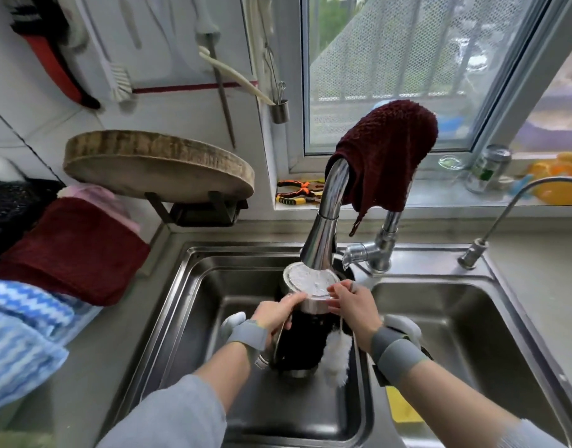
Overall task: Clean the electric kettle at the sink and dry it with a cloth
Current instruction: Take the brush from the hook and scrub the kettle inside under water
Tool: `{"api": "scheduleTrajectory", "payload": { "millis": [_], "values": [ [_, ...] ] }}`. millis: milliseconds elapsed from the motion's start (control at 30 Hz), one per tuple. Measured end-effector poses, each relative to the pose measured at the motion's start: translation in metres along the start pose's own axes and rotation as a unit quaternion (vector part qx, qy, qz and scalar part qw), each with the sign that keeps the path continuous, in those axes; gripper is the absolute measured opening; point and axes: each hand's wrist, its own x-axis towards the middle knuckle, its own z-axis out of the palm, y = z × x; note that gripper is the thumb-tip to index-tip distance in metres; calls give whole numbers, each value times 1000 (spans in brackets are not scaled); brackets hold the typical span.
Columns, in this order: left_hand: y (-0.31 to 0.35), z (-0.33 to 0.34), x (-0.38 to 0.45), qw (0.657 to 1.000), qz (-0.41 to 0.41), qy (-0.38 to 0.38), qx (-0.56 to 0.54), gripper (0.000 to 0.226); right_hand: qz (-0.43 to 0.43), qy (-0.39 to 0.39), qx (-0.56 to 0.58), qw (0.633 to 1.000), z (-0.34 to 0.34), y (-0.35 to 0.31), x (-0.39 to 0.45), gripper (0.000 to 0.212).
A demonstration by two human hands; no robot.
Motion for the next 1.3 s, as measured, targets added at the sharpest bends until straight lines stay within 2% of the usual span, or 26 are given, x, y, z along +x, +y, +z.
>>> {"api": "scheduleTrajectory", "payload": {
  "millis": [100, 200, 233, 333, 467, 533, 600, 733, 833, 967, 1100, 1167, 1233, 1300],
  "values": [
    [-18, -29, -3, 998, 43, 21, 38, 60, -48, 16, -64, 997, 3, -5, 4, 29],
    [-30, -54, -10, 996, 63, 18, 58, 82, -124, 17, -192, 973, 13, -9, 8, 39],
    [-28, -54, -11, 995, 65, 17, 74, 81, -139, 20, -233, 962, 10, -12, 9, 38],
    [-25, -57, -15, 990, 61, 56, 117, 57, -134, -3, -314, 940, 15, -17, 19, 26],
    [-11, -54, -16, 980, 66, 112, 152, 63, -93, -14, -365, 926, 12, -16, 39, 26],
    [-3, -55, -17, 977, 64, 123, 162, 62, -89, -18, -366, 926, 12, -18, 41, 23],
    [-1, -58, -17, 976, 63, 128, 162, 58, -92, -1, -362, 927, 9, -23, 35, 39],
    [2, -69, -19, 975, 59, 147, 155, 56, -116, 25, -360, 926, 2, -25, 20, 49],
    [2, -80, -26, 976, 59, 157, 142, 55, -114, 12, -382, 917, 2, -23, 16, 39],
    [6, -94, -35, 982, 76, 156, 73, 49, -117, -20, -467, 876, 9, -18, 3, 45],
    [8, -113, -46, 979, 82, 183, 38, 40, -160, -77, -390, 903, 26, -20, -13, 40],
    [4, -121, -51, 977, 78, 200, 20, 37, -229, -78, -358, 902, 34, -18, -20, 27],
    [1, -128, -55, 974, 72, 216, 8, 45, -265, -80, -364, 890, 38, -9, -21, 19],
    [-2, -131, -61, 972, 68, 226, 2, 53, -192, -116, -418, 880, 39, 4, -20, 22]
  ]
}}
